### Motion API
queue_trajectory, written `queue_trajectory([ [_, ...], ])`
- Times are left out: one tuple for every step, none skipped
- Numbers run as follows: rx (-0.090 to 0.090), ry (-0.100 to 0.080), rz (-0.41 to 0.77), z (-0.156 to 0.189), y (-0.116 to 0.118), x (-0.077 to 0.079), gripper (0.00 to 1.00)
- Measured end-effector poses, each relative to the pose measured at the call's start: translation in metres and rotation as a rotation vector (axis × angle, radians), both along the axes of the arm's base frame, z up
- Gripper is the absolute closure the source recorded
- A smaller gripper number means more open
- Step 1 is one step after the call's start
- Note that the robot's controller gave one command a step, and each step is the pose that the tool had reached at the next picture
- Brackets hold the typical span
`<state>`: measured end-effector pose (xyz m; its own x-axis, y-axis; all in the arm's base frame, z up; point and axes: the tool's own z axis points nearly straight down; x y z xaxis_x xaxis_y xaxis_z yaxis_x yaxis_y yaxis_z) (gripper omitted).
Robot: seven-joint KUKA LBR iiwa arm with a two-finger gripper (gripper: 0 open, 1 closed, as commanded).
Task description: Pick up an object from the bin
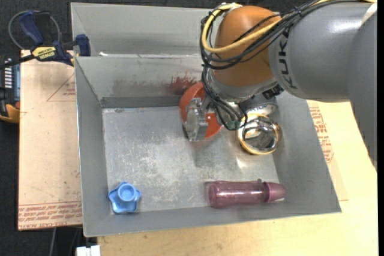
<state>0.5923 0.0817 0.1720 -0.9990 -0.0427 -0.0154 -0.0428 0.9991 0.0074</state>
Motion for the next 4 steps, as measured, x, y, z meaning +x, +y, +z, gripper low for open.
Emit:
queue_trajectory([
  [0.0, 0.0, 0.0, 0.0, 0.0, 0.0, 1.0],
  [0.0, -0.006, 0.059, 0.011, -0.028, 0.027, 1.0],
  [0.002, 0.002, 0.037, 0.003, -0.017, 0.006, 1.0],
  [0.003, -0.009, 0.024, -0.013, -0.029, 0.029, 1.0],
])
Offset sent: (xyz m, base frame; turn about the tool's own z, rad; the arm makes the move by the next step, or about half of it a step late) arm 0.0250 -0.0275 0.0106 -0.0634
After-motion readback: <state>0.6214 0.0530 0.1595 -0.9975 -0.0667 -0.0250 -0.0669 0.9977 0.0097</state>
